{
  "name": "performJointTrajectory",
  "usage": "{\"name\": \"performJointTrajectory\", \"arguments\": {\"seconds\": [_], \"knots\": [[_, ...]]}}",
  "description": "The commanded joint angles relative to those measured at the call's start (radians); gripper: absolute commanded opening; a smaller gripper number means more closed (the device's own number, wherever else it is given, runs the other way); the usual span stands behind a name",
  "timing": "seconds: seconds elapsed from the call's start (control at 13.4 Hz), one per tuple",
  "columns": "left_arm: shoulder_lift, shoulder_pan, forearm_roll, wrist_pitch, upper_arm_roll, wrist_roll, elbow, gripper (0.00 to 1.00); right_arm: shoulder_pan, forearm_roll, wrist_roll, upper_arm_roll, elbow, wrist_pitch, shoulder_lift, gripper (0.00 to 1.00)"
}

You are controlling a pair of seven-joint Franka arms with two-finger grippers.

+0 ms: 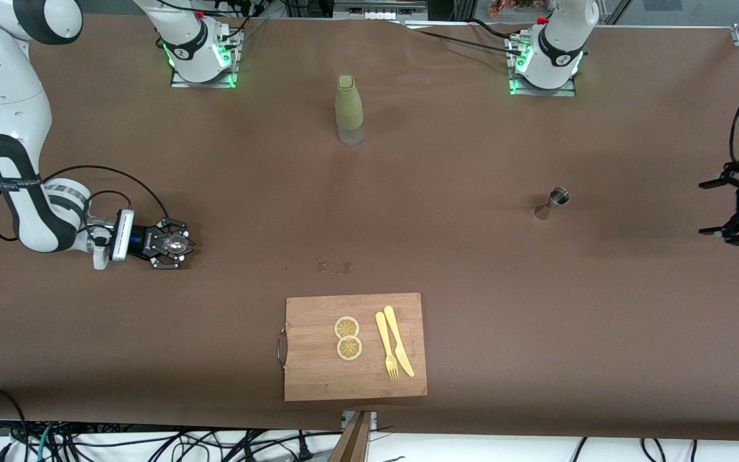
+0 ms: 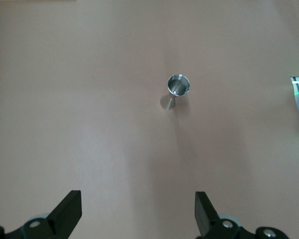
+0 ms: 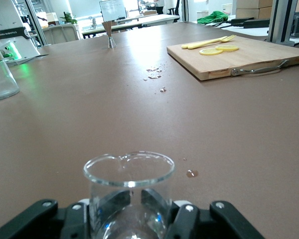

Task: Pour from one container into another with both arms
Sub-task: 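Set down the jigger and glass cup, opening both grippers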

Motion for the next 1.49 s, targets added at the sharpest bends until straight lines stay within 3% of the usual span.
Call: {"name": "performJointTrajectory", "arguments": {"seconds": [0.0, 0.07, 0.15, 0.37, 0.82, 1.12, 1.42], "knots": [[-0.117, -0.049, 0.148, 0.008, -0.029, -0.211, -0.061, 1.0, -0.007, 0.019, -0.02, 0.003, -0.006, 0.007, -0.004, 0.27], [-0.143, -0.064, 0.182, -0.006, -0.035, -0.318, -0.061, 1.0, -0.007, 0.019, -0.02, 0.003, -0.006, 0.008, -0.004, 0.47], [-0.16, -0.076, 0.21, -0.04, -0.037, -0.447, -0.056, 1.0, -0.007, 0.019, -0.022, 0.003, -0.006, 0.008, -0.004, 0.99], [-0.186, -0.101, 0.216, -0.124, -0.052, -0.799, -0.039, 1.0, -0.007, 0.017, -0.025, -0.01, -0.005, 0.008, -0.01, 1.0], [-0.198, -0.121, 0.21, -0.161, -0.135, -1.342, -0.009, 1.0, -0.005, 0.006, -0.025, -0.027, 0.004, 0.002, -0.027, 1.0], [-0.209, -0.175, 0.21, -0.196, -0.169, -1.885, 0.007, 1.0, -0.004, 0.006, -0.023, -0.037, 0.006, -0.003, -0.049, 1.0], [-0.2, -0.182, 0.224, -0.197, -0.152, -1.909, 0.031, 1.0, -0.004, -0.004, -0.008, -0.054, 0.009, -0.004, -0.096, 1.0]]}}
